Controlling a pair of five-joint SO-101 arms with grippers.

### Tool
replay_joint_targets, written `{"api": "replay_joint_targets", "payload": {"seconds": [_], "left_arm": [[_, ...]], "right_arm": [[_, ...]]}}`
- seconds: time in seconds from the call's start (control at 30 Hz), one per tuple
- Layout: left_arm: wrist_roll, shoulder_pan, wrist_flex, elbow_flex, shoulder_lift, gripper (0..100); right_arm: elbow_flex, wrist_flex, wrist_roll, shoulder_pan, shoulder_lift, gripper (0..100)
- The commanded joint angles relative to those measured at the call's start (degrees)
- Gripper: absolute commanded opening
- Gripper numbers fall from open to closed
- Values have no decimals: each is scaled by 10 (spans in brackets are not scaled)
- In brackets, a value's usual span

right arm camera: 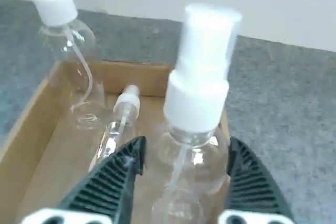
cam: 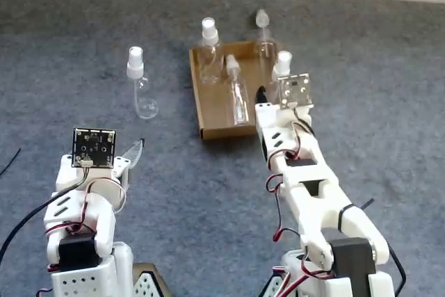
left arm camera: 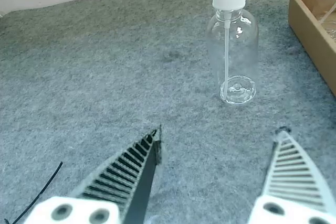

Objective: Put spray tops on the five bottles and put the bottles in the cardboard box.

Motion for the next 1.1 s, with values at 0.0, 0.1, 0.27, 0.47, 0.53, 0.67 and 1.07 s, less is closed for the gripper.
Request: {"api": "replay_joint_targets", "payload": {"seconds": [0.0,0.1,0.27,0.47,0.53,0.67,1.07], "left_arm": [[6,-5,-14,-2,0,301],[6,-5,-14,-2,0,301],[6,-5,-14,-2,0,301],[6,-5,-14,-2,0,301],[6,-5,-14,-2,0,301],[6,-6,-13,-2,0,301],[6,-6,-13,0,1,301]], "right_arm": [[-1,-22,-1,20,-33,112],[-1,-22,-1,27,-58,109],[2,-20,-1,37,-115,108],[-5,80,-1,80,-209,108],[-20,122,-1,108,-235,108],[-93,184,25,159,-228,108],[-264,35,30,296,106,108]]}}
